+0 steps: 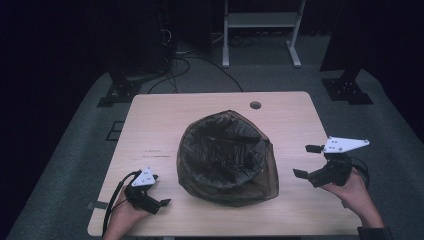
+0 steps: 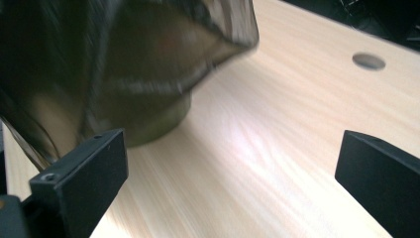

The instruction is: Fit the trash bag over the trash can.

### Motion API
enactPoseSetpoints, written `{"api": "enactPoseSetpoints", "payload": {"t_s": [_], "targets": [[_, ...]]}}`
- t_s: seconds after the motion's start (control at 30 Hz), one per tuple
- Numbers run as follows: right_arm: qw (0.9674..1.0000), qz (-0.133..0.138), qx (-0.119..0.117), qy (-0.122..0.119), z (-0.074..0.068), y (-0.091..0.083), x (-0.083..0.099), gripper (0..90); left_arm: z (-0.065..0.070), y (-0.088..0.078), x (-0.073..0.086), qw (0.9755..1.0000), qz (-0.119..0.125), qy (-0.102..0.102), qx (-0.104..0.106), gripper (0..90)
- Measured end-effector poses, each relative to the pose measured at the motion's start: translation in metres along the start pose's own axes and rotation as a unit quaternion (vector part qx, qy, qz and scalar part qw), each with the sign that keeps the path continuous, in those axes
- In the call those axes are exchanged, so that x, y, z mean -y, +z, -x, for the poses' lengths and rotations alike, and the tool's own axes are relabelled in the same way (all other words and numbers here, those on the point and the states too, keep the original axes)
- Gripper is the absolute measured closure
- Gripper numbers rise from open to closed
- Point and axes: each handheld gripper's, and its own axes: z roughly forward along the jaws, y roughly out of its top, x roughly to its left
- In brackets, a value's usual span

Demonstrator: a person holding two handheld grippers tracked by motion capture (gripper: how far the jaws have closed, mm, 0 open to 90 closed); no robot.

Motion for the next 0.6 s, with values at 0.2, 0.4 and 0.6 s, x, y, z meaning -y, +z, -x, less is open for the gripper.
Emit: {"api": "enactPoseSetpoints", "payload": {"t_s": [0.2, 0.4, 0.6], "targets": [[0.9997, -0.002, 0.003, 0.024, 0.006, 0.01, 0.038, 0.0, 0.0, 0.0, 0.0, 1.0, 0.0, 0.0, 0.0, 0.0], [0.9988, -0.026, 0.005, 0.042, 0.008, 0.022, 0.066, 0.0, 0.0, 0.0, 0.0, 1.0, 0.0, 0.0, 0.0, 0.0], [0.9976, -0.048, 0.01, 0.05, 0.007, 0.035, 0.086, 0.0, 0.0, 0.0, 0.0, 1.0, 0.0, 0.0, 0.0, 0.0]]}}
